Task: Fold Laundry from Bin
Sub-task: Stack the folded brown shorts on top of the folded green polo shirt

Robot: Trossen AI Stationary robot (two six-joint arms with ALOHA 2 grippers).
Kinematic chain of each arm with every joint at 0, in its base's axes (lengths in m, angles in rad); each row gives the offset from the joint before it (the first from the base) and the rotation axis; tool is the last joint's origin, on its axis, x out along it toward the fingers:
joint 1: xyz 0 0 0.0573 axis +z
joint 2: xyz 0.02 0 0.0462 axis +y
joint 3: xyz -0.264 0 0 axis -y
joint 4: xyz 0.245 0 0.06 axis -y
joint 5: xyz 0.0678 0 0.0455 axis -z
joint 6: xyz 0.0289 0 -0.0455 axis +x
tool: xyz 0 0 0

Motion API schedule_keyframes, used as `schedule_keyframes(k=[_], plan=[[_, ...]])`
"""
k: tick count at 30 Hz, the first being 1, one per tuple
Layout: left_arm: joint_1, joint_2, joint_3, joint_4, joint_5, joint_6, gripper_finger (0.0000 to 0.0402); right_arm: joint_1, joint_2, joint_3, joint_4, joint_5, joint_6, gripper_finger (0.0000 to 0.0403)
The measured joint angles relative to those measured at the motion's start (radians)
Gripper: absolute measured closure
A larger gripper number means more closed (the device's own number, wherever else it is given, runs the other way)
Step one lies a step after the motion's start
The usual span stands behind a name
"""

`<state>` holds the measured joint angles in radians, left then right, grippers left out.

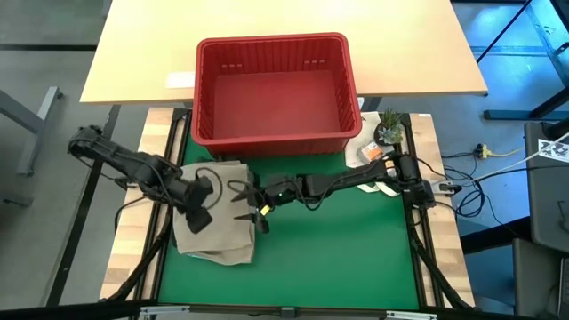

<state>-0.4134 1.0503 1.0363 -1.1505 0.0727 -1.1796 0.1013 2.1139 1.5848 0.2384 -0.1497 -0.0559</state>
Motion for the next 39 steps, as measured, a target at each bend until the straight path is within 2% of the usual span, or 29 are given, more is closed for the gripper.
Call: schedule_keyframes(k=[7,11,13,16,19,23,27,32,39], plan=[[-0.100,0.062,0.000,0.004,-0.012,-0.099,0.0312,0.036,0.004,0.000,0.071,-0.001,-0.002,0.0275],[-0.140,0.088,0.000,0.004,-0.073,-0.146,0.0359,0.045,0.033,0.001,0.126,0.000,-0.002,0.0362],[-0.156,0.102,0.000,0.002,-0.100,-0.154,0.0380,0.043,0.053,0.001,0.149,0.014,-0.002,0.0392],[-0.175,0.124,0.000,0.001,-0.134,-0.157,0.0398,0.043,0.089,0.001,0.187,0.017,0.001,0.0384],[-0.191,0.156,0.000,-0.003,-0.170,-0.156,0.0396,0.043,0.119,0.000,0.184,0.018,0.004,0.0373],[-0.212,0.215,0.000,-0.036,-0.184,-0.157,0.0400,0.043,0.147,0.000,0.181,0.018,0.006,0.0381],[-0.231,0.285,0.000,-0.055,-0.189,-0.156,0.0400,0.043,0.164,0.000,0.123,0.038,0.006,0.0399],[-0.248,0.368,0.000,-0.061,-0.205,-0.153,0.0400,0.044,0.163,0.002,0.041,0.116,0.006,0.0392],[-0.276,0.452,0.000,-0.057,-0.226,-0.153,0.0401,0.044,0.163,0.002,-0.002,0.124,0.005,0.0398]])
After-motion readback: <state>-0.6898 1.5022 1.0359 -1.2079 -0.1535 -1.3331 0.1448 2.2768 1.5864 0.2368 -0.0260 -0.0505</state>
